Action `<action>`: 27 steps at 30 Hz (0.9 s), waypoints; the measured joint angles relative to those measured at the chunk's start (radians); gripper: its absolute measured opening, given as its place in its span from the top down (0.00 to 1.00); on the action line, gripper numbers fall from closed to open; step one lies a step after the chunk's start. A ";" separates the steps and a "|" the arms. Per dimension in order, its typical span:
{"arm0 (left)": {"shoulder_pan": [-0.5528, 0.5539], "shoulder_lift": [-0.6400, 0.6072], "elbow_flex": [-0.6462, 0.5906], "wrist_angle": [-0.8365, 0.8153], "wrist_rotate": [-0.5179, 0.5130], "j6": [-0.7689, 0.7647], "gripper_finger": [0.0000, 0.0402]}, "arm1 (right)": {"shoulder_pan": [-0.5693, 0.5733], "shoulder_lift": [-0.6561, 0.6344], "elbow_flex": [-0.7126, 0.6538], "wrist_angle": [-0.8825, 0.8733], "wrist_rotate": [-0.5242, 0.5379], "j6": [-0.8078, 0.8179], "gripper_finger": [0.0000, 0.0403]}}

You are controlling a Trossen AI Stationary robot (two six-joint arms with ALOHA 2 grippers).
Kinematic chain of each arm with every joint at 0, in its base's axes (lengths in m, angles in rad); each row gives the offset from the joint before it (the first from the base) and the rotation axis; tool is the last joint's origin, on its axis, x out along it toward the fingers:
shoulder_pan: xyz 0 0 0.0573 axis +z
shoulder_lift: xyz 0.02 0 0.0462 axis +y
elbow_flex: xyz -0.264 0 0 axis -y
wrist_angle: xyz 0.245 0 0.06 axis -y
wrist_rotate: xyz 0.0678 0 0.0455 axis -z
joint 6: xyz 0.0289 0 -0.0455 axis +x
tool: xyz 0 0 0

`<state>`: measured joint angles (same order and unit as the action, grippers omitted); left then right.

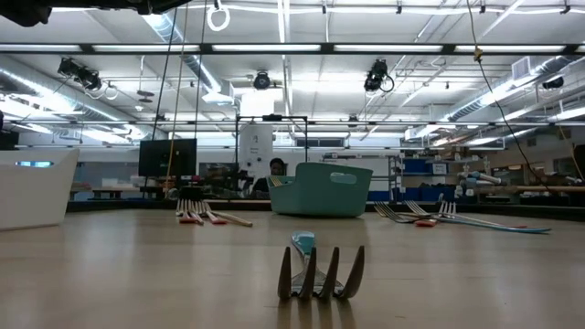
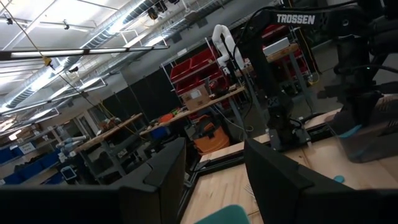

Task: Sort silverware by color (type)
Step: Put the blue fork into the black bin

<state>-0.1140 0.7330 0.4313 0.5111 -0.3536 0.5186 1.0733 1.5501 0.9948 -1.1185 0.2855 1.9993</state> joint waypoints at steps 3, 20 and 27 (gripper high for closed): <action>0.000 0.000 0.000 0.000 0.000 -0.003 0.57 | 0.000 0.000 -0.010 0.023 0.000 0.000 0.92; 0.000 0.000 0.000 0.000 0.000 0.002 0.57 | 0.000 0.000 -0.012 0.046 -0.049 0.025 0.92; 0.000 0.000 0.000 0.000 0.000 0.017 0.57 | 0.000 0.000 -0.012 0.039 -0.092 0.069 0.92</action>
<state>-0.1141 0.7330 0.4313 0.5110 -0.3538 0.5361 1.0732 1.5505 0.9829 -1.0795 0.1936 2.0685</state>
